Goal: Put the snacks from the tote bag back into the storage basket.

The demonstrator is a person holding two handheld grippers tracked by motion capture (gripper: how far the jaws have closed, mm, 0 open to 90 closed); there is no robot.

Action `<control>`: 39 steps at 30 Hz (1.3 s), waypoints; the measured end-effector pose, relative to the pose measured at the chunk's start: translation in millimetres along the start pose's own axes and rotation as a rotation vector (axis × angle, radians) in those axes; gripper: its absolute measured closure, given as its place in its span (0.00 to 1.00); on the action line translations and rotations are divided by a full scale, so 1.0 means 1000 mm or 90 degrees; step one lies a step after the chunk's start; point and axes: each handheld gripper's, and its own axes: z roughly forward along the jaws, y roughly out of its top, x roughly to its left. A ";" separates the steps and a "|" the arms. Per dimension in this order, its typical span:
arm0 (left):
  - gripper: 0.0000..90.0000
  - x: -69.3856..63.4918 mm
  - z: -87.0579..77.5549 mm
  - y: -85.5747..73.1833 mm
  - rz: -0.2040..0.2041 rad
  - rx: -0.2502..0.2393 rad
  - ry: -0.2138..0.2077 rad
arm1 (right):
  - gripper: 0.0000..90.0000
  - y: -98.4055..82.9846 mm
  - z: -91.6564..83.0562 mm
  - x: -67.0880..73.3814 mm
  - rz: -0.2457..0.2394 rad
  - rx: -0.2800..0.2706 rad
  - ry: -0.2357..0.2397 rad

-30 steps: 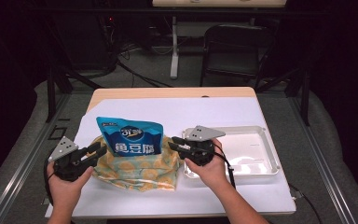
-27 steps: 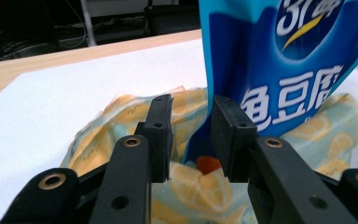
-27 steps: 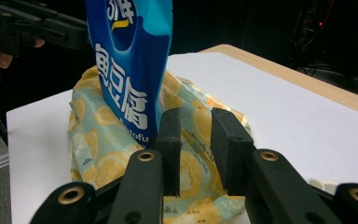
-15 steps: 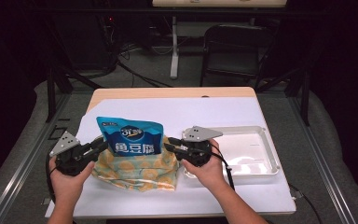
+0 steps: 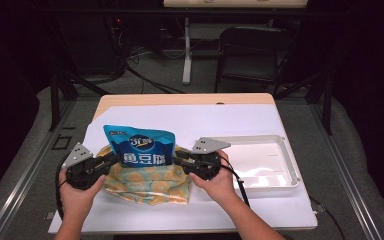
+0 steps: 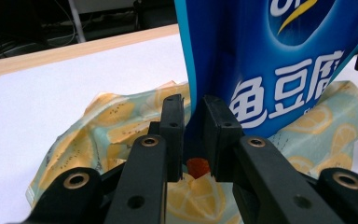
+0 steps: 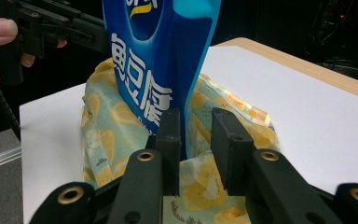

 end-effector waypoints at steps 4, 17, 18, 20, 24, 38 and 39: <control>0.89 0.000 0.002 -0.001 -0.002 -0.003 -0.003 | 0.82 0.000 0.003 0.000 0.001 0.001 -0.001; 0.86 0.004 0.005 -0.001 -0.004 -0.004 -0.012 | 0.86 -0.003 0.014 0.002 -0.008 0.009 -0.003; 0.86 0.004 0.004 -0.001 -0.004 0.000 -0.012 | 0.86 -0.003 0.015 0.003 -0.010 0.011 -0.004; 0.86 0.004 0.005 -0.001 -0.004 -0.004 -0.012 | 0.87 -0.004 0.017 0.004 -0.011 0.011 -0.003; 0.86 0.005 0.006 -0.001 -0.002 -0.005 -0.013 | 0.89 -0.005 0.020 0.005 -0.020 0.016 -0.009; 0.91 0.002 0.007 -0.001 0.010 -0.008 -0.006 | 0.99 -0.006 0.023 0.004 -0.022 0.010 -0.010; 0.92 0.002 0.007 -0.001 0.010 -0.008 -0.006 | 0.99 -0.006 0.023 0.004 -0.022 0.010 -0.009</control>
